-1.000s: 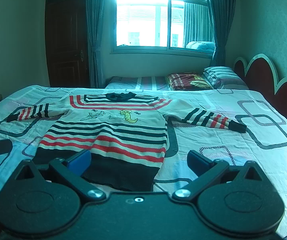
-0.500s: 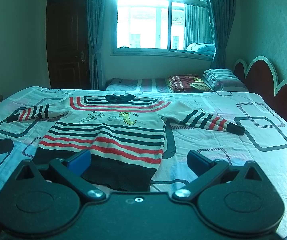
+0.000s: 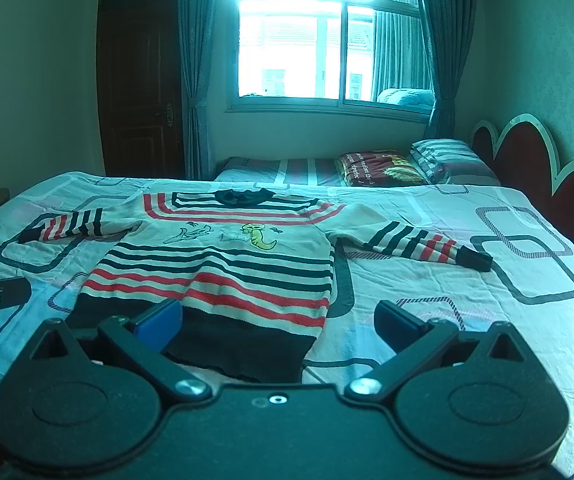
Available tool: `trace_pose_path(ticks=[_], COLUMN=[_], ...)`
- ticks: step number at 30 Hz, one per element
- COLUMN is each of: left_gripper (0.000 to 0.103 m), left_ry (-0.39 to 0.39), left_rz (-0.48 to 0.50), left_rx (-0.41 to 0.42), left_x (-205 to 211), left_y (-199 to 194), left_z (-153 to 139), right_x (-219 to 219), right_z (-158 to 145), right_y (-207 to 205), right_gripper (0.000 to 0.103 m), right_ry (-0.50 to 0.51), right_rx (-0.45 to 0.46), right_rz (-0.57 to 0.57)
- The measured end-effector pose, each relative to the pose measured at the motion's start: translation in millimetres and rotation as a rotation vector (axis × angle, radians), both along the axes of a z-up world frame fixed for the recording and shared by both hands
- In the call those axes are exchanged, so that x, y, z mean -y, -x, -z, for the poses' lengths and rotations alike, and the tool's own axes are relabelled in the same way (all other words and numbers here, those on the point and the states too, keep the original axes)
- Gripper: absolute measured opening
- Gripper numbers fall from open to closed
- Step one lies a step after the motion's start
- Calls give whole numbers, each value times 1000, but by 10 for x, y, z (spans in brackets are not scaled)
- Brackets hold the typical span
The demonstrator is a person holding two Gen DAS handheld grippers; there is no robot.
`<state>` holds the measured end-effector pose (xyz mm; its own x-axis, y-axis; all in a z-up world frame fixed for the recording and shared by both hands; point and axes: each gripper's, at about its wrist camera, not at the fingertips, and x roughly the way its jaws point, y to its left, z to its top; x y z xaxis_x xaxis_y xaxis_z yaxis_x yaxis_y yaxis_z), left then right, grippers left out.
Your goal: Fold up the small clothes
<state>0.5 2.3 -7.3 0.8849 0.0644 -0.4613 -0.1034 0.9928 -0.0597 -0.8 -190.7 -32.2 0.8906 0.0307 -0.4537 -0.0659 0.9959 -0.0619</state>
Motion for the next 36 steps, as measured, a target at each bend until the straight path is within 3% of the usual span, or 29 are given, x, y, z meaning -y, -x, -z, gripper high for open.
trace_pose_path(ticks=[10,14,17,23,27,32,34,35,36], left_gripper=[103,103,103,103,103,103,103,103,103], left_ry=[-3,18,80,25,54,34,30,30,29], left_rz=[0,12,46,76,100,117,116,117,116], left_rx=[-15,2,-16,-13,-32,-90,-128,-146,-168], left_x=[24,-20,-155,-282,-365,-468,-526,-554,-595], left_y=[-5,-42,-250,-1018,-1700,-2438,-2672,-2764,-2853], left_z=[15,13,78,159,226,441,581,658,738], right_x=[44,293,592,1327,1943,2737,2909,2962,3009], right_z=[17,22,52,166,344,902,1139,1236,1340], right_y=[-12,-95,-294,-1049,-1657,-2384,-2619,-2707,-2824], right_gripper=[102,102,102,102,100,98,94,85,54], right_ry=[-13,-101,-178,-299,-498,-851,-910,-930,-960], right_rx=[-6,10,39,47,63,65,57,50,26], right_rz=[6,26,68,210,299,445,487,498,513])
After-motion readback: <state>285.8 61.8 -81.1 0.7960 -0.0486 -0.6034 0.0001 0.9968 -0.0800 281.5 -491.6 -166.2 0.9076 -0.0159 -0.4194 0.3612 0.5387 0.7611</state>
